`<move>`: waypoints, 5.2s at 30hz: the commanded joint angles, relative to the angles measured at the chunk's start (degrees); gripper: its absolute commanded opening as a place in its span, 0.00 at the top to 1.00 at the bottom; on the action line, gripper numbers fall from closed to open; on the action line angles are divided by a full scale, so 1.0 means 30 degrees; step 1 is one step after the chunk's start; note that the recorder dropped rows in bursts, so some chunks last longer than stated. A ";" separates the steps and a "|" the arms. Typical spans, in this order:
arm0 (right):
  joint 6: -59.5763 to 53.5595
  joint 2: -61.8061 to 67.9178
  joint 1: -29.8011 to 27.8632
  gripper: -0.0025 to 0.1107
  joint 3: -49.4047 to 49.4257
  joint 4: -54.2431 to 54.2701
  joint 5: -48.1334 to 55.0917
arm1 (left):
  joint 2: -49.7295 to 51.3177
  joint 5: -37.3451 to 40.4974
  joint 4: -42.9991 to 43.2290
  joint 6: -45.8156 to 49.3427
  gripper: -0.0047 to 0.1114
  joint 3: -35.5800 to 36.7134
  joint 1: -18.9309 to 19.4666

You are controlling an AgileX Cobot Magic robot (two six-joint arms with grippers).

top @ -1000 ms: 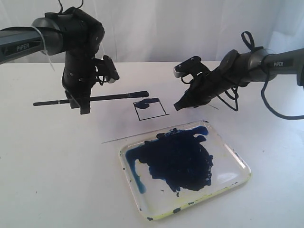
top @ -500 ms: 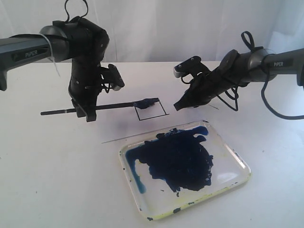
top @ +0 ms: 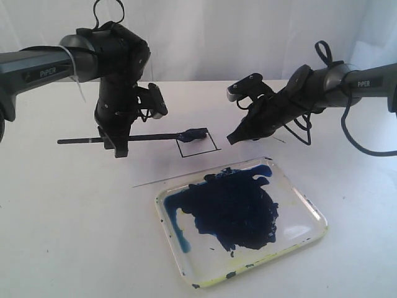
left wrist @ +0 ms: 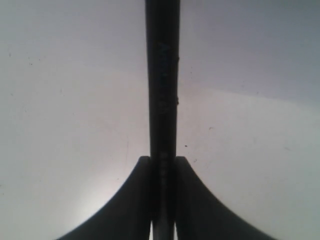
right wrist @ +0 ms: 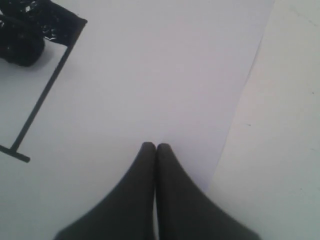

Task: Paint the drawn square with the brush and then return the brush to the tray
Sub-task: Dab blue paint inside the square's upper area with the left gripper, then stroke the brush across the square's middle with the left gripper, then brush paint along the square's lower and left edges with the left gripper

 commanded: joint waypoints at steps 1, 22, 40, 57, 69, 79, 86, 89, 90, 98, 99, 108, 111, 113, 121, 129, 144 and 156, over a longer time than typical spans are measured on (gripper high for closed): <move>-0.0003 0.0478 -0.0028 0.98 0.0153 -0.0520 0.0492 | -0.0129 -0.0134 0.0572 0.0251 0.96 -0.0102 -0.0298; -0.0003 0.0478 -0.0028 0.98 0.0153 -0.0520 0.0439 | 0.0652 -0.2097 0.2432 -0.0790 0.96 -0.0102 -0.0342; -0.0003 0.0478 -0.0028 0.98 0.0153 -0.0520 0.0439 | 0.0691 -0.0856 0.1639 0.1536 0.96 -0.0102 -0.0879; -0.0003 0.0478 -0.0028 0.98 0.0153 -0.0520 0.0404 | 0.0516 -0.0684 0.2628 0.1211 0.96 -0.0102 -0.0879; -0.0003 0.0478 -0.0028 0.98 0.0153 -0.0752 0.0287 | 0.0481 -0.0786 0.1646 0.2442 0.96 -0.0102 -0.0879; -0.0003 0.0478 -0.0028 0.98 0.0153 -0.0752 0.0287 | -0.0363 0.0111 0.1518 0.2941 0.96 -0.0102 -0.0879; -0.0003 0.0478 -0.0028 0.98 0.0153 -0.0752 0.0287 | -0.0400 0.0697 0.1056 0.2872 0.96 -0.0102 -0.0879; -0.0003 0.0478 -0.0028 0.98 0.0153 -0.0752 0.0287 | -0.0400 0.0314 0.0145 0.2872 0.96 -0.0102 -0.0879; -0.0003 0.0478 -0.0028 0.98 0.0153 -0.0748 0.0326 | -0.0400 0.0314 -0.0258 0.2872 0.96 -0.0102 -0.0879; 0.0095 0.0478 -0.0028 0.98 0.0153 -0.0789 0.0389 | 0.0079 0.0427 -0.0289 0.2373 0.96 -0.0102 -0.0879; 0.0398 0.0478 -0.0028 0.98 0.0153 -0.0878 0.0389 | 0.0201 0.0536 0.0152 0.2104 0.96 -0.0102 -0.0879; 0.0372 0.0478 -0.0028 0.98 0.0153 -0.0878 0.0318 | 0.0246 0.0725 0.0328 0.1652 0.96 -0.0102 -0.0879; 0.0372 0.0478 -0.0028 0.98 0.0153 -0.0878 0.0284 | 0.0246 0.1105 0.0318 0.2017 0.96 -0.0102 -0.0879; 0.0372 0.0478 -0.0028 0.98 0.0153 -0.0878 0.0284 | 0.0246 0.1343 0.0318 0.2159 0.96 -0.0102 -0.0879; 0.0372 0.0478 -0.0028 0.98 0.0153 -0.0878 0.0284 | 0.0246 0.1854 0.0230 0.2509 0.96 -0.0102 -0.0879; 0.0372 0.0478 -0.0028 0.98 0.0153 -0.0878 0.0249 | 0.0246 0.2167 0.0230 0.3027 0.96 -0.0102 -0.0879; 0.0372 0.0478 -0.0028 0.98 0.0153 -0.0878 0.0253 | 0.0246 0.2167 0.1384 0.2942 0.96 -0.0102 -0.0879; 0.0372 0.0478 -0.0028 0.98 0.0153 -0.0878 0.0253 | -0.0921 0.2167 0.1543 0.2947 0.96 0.1696 -0.0879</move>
